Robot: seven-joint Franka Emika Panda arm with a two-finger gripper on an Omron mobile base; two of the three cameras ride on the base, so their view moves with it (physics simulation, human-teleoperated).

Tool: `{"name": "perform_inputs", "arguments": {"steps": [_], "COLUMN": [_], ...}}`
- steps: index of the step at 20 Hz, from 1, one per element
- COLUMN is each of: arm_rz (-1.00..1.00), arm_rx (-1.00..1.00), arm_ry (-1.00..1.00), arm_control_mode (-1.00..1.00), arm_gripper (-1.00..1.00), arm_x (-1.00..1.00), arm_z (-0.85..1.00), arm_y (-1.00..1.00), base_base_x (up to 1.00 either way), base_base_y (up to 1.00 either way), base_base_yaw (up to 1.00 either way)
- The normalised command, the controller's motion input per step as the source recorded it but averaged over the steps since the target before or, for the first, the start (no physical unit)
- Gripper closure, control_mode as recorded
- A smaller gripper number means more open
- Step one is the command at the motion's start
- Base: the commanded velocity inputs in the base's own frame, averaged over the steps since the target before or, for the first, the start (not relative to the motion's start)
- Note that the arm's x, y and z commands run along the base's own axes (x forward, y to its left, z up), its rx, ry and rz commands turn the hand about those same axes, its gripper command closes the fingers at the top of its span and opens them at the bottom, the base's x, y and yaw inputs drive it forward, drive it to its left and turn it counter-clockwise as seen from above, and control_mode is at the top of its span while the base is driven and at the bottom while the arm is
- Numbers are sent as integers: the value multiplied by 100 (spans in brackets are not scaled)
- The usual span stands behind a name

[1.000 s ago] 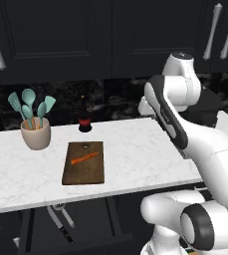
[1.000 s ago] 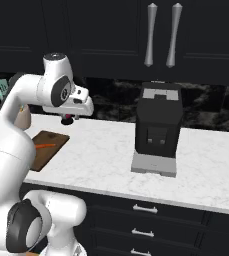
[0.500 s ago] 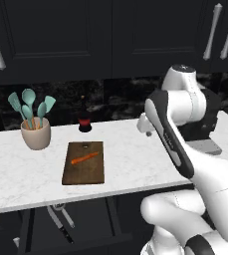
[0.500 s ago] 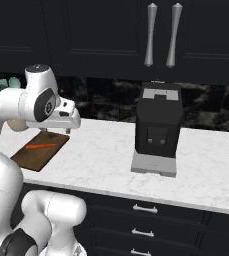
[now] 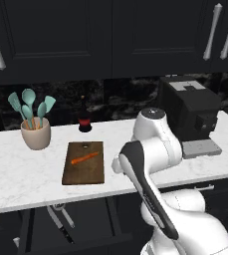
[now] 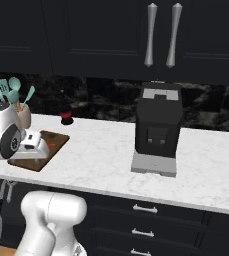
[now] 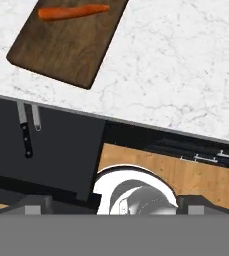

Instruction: Place the appropriate cutting tool for cutting the carrot skin on the cutting board.

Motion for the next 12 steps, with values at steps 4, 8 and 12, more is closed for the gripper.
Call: {"name": "perform_inputs", "arguments": {"steps": [4, 8, 12], "arm_rz": [2, 8, 5], "arm_rx": [-2, 0, 0], "arm_ry": [34, 26, 34], "arm_control_mode": [-100, -100, -100], "arm_gripper": [-100, -100, -100], "arm_x": [-9, -21, -13], "arm_z": [-47, -49, -38], "arm_y": [98, 75, 61], "base_base_x": [0, 0, 0], "base_base_y": [0, 0, 0], "base_base_yaw": [0, 0, 0]}}
